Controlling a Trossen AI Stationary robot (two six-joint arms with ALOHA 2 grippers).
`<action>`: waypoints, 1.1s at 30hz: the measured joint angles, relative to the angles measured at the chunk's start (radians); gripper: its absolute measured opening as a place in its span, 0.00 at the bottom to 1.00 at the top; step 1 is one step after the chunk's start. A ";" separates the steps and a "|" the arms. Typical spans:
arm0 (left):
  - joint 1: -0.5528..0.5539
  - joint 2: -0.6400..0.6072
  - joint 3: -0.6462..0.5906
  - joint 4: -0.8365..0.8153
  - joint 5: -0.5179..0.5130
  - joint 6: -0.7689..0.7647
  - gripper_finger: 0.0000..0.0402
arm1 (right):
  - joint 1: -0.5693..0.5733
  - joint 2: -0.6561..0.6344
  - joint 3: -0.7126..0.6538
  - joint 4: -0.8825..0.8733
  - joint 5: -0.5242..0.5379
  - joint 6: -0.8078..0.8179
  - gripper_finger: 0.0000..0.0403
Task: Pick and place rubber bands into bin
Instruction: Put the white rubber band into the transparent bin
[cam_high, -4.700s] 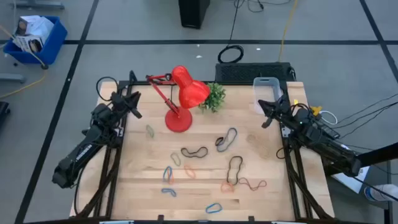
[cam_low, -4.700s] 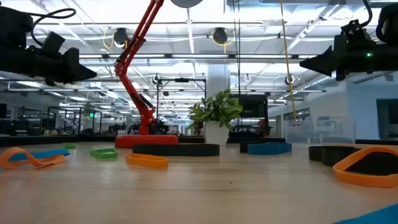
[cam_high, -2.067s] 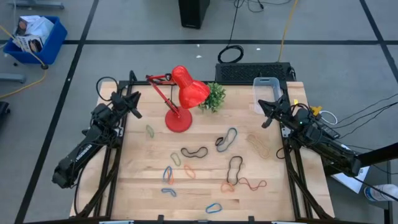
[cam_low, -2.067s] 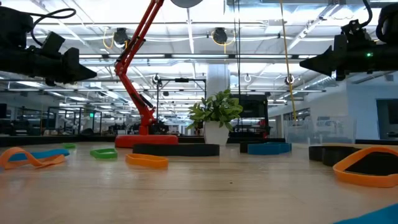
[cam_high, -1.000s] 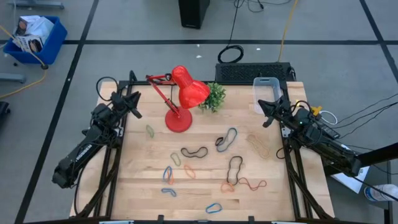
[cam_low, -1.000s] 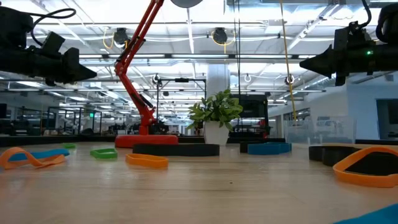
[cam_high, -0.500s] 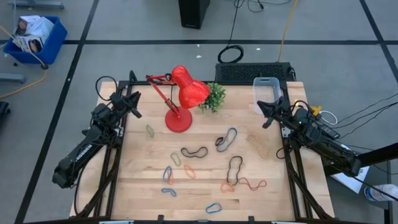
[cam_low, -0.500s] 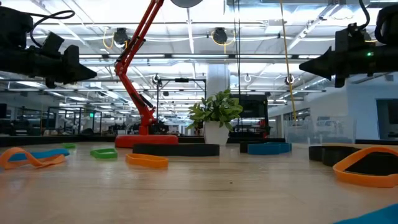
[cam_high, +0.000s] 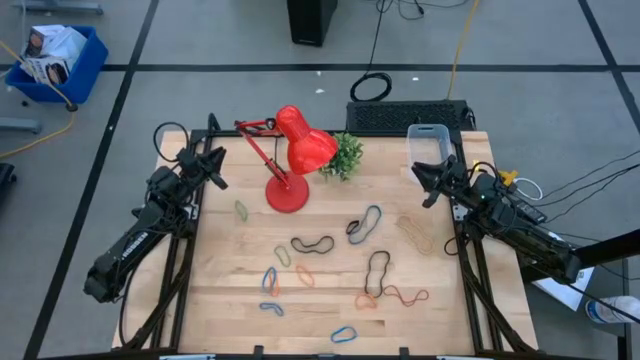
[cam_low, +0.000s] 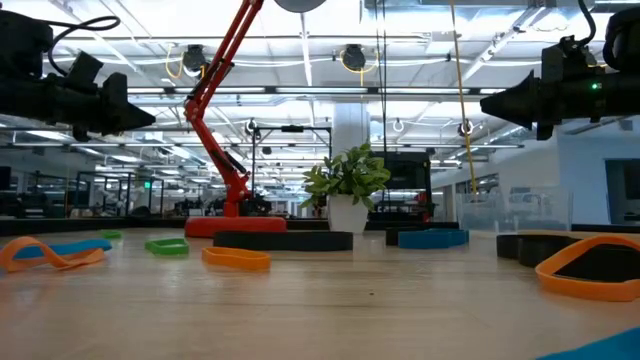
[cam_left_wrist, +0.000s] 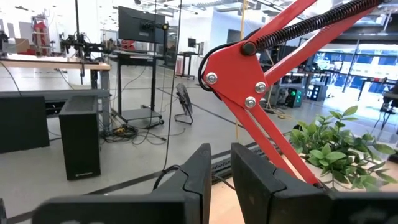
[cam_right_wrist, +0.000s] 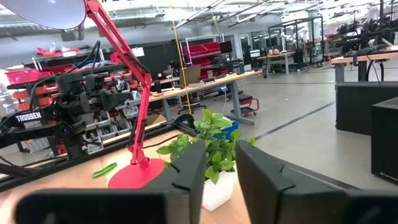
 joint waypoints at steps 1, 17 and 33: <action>0.000 0.000 0.000 0.000 0.000 -0.006 0.16 | 0.000 0.000 0.000 0.000 0.000 0.000 0.26; 0.000 0.000 0.000 -0.001 0.001 -0.055 0.35 | 0.000 0.000 0.000 0.000 0.002 -0.002 0.34; 0.000 0.001 0.001 0.019 0.012 -0.121 0.59 | 0.000 0.000 0.000 0.194 -0.005 0.016 0.34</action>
